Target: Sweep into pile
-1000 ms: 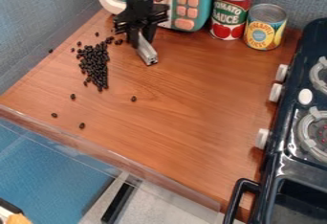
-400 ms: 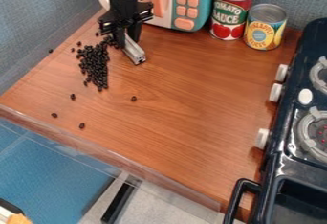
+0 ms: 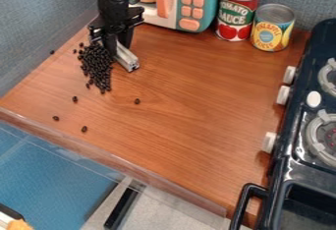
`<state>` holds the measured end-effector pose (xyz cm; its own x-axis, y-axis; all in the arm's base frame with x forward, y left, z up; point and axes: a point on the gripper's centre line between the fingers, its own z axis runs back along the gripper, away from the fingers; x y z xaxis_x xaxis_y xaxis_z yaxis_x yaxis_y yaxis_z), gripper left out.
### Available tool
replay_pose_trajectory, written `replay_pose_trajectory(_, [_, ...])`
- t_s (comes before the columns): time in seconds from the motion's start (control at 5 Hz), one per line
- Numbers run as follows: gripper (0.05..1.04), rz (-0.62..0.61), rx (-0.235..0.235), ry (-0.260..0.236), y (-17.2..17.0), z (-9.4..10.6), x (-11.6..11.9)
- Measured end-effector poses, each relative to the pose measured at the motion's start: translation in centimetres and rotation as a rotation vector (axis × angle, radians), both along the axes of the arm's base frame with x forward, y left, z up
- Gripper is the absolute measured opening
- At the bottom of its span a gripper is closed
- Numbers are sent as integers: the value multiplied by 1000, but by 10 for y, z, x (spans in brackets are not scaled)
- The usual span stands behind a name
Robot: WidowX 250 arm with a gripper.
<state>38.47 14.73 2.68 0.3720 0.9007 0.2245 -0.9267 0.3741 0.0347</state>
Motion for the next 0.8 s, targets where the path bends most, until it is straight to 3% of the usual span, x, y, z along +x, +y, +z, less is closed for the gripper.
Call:
replay_pose_trajectory(0.6, [335, 62, -12, 24, -7, -2, -25])
replay_pose_trajectory(0.8, [335, 33, 13, 14, -5, -1, -24])
